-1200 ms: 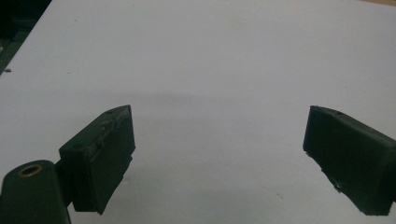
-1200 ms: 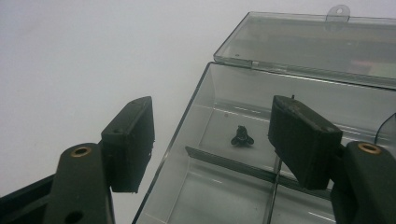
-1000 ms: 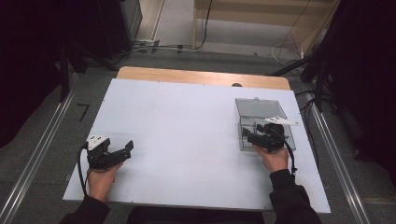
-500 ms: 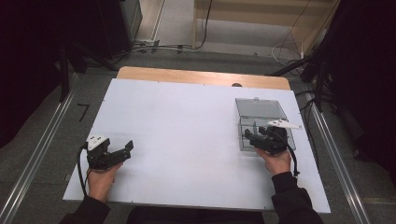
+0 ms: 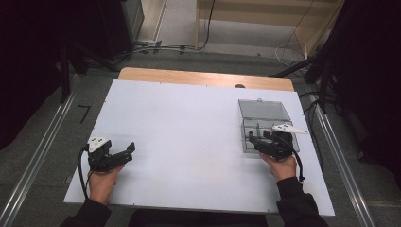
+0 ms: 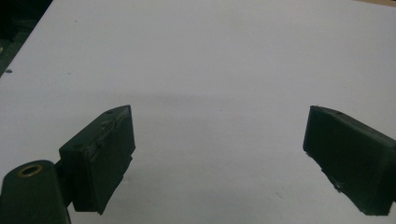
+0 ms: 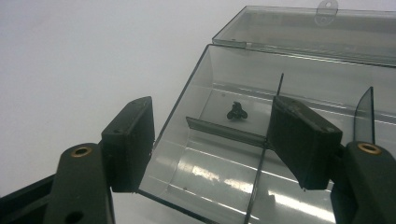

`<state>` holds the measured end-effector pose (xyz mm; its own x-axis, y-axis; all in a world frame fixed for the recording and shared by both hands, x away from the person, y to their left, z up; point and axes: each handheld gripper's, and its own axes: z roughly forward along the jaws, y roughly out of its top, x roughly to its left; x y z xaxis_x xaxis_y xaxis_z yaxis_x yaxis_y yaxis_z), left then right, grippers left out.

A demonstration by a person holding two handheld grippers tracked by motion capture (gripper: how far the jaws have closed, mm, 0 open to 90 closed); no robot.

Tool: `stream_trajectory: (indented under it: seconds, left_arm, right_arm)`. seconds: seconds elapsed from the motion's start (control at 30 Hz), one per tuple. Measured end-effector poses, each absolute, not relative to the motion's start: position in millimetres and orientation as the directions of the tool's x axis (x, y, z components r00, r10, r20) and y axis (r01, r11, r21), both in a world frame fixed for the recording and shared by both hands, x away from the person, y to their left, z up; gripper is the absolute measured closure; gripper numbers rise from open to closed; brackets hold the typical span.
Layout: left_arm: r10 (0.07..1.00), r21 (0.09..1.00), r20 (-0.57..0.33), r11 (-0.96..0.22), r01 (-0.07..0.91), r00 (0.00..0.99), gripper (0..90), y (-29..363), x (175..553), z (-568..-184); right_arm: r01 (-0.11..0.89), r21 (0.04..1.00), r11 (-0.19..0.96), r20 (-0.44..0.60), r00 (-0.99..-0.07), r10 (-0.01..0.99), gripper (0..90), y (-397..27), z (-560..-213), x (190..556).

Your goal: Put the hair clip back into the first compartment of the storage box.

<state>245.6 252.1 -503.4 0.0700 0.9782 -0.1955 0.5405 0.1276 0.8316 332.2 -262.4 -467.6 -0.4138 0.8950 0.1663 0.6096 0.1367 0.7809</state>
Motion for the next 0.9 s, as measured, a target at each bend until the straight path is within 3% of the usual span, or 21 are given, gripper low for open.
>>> stream_trajectory:
  seconds: [0.9]
  left_arm:
    - [0.978,0.831,-0.195,0.125,0.542,0.073,9.7,251.6,245.3,-503.0]
  right_arm:
    - [0.602,0.789,0.121,0.156,-0.388,0.908,29.4,-292.7,-468.8,303.5]
